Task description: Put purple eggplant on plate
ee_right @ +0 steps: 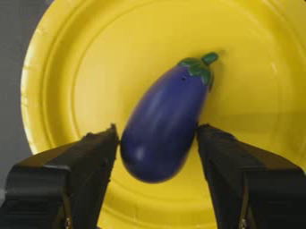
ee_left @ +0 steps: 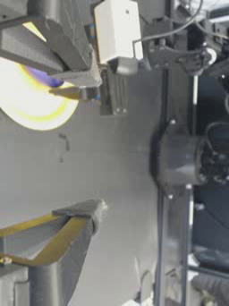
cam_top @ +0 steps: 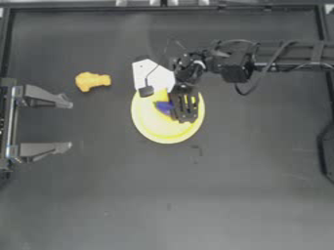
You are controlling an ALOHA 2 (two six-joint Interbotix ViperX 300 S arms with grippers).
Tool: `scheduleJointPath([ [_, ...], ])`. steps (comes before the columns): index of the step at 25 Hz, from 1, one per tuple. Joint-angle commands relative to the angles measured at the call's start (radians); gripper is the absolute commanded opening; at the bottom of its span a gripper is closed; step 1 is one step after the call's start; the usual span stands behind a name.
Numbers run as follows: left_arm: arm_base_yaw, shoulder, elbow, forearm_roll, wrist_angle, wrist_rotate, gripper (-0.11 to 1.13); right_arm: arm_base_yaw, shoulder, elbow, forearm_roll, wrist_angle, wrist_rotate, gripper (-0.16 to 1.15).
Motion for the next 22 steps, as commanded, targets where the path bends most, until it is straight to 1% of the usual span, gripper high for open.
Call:
scheduleJointPath([
  [1,0.002,0.018,-0.011,0.000,-0.003,0.000,1.03,-0.011,-0.063,-0.023,-0.002,-0.005,0.000,0.88],
  [8,0.002,0.018,-0.011,0.000,-0.003,0.000,1.03,-0.020,-0.127,-0.023,-0.015,-0.006,0.002,0.88],
  [12,0.002,0.018,-0.011,0.000,-0.003,0.002,1.03,-0.015,-0.179,-0.009,-0.015,-0.005,0.018,0.87],
  [15,0.002,0.017,-0.011,0.000,-0.002,0.002,1.03,-0.009,-0.235,0.021,-0.009,-0.021,0.025,0.87],
  [18,0.006,0.015,-0.011,0.000,0.006,0.005,1.03,0.003,-0.293,0.071,0.002,-0.071,0.025,0.87],
  [22,0.015,0.009,-0.012,0.000,0.025,0.006,1.03,0.017,-0.371,0.143,0.041,-0.144,0.025,0.87],
])
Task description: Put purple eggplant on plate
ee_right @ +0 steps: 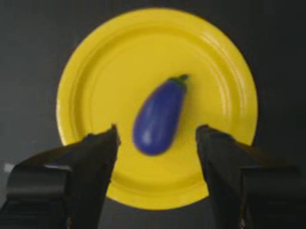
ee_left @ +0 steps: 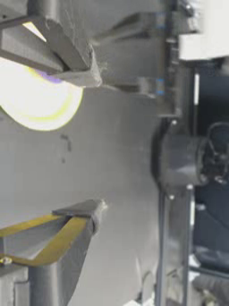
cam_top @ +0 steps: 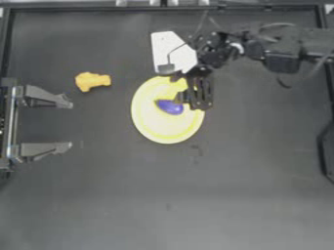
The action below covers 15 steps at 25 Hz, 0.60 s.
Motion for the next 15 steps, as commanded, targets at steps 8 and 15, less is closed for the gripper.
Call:
scheduleJointPath([
  [8,0.006,0.006,-0.011,0.000,0.003,0.003,1.03,0.034,-0.225,0.193,0.120,-0.210,-0.005,0.87],
  [15,0.006,0.006,-0.011,0.005,0.003,0.006,1.03,0.078,-0.367,0.345,0.167,-0.377,-0.005,0.87],
])
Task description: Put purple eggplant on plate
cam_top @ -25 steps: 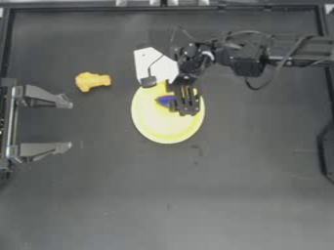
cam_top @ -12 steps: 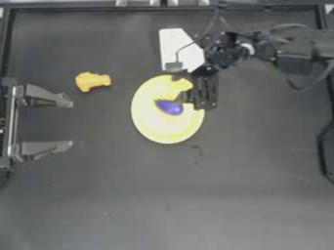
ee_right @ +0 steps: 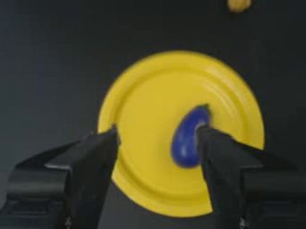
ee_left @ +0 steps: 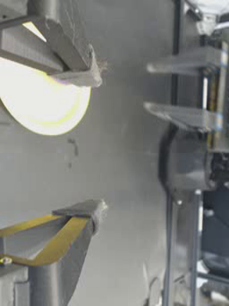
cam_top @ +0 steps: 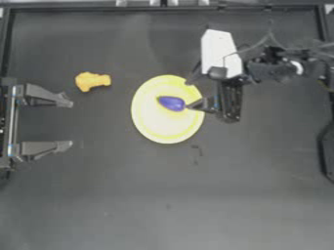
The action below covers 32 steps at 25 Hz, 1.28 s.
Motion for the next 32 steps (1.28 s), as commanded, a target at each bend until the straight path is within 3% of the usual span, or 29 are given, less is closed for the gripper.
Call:
scheduleJointPath([
  [1,0.002,0.006,-0.011,0.005,-0.003,0.003,1.03,0.028,-0.089,0.049,0.020,-0.078,0.002,0.87],
  [13,0.002,-0.011,-0.011,0.017,0.020,0.005,1.03,0.123,-0.284,0.275,0.077,-0.342,0.003,0.87],
  [19,0.002,-0.051,-0.011,0.018,0.057,0.005,1.03,0.153,-0.339,0.328,0.123,-0.385,0.003,0.87],
  [32,0.002,-0.063,0.003,0.023,0.058,0.006,1.03,0.187,-0.474,0.433,0.164,-0.442,0.005,0.87],
])
